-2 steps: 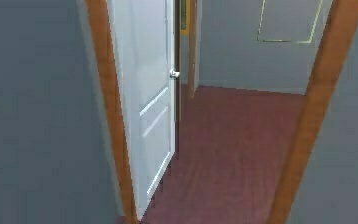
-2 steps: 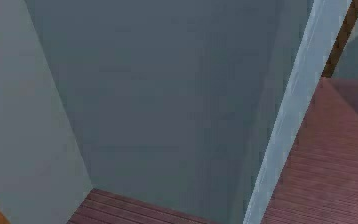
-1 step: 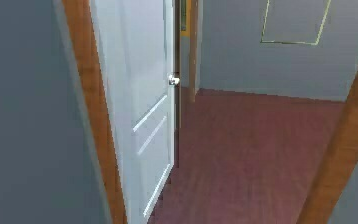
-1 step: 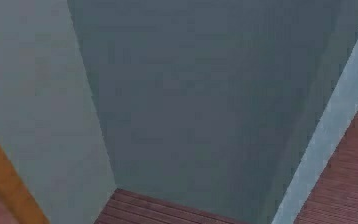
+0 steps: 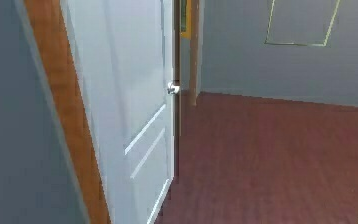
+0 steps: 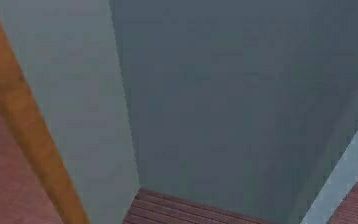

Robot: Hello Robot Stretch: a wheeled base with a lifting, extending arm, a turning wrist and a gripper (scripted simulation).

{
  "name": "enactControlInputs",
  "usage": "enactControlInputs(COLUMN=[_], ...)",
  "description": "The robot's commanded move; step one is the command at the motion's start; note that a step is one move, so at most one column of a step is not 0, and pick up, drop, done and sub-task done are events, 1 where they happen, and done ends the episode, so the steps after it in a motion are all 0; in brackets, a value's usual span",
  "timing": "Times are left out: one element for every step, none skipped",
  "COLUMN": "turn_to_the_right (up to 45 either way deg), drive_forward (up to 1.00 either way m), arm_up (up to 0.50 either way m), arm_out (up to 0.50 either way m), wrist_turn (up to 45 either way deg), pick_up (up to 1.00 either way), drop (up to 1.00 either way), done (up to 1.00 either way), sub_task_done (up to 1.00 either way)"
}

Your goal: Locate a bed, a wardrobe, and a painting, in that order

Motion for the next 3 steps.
enactControlInputs(turn_to_the_right=[15.0, 0.0, 0.0], drive_forward=[0.00, 1.00, 0.60], arm_up=[0.00, 0.00, 0.00], arm_out=[0.00, 0.00, 0.00], wrist_turn=[0.0, 0.0, 0.0], pick_up=[0.00, 0.00, 0.00], drop=[0.00, 0.00, 0.00], done=[0.00, 0.00, 0.00], sub_task_done=[0.00, 0.00, 0.00])
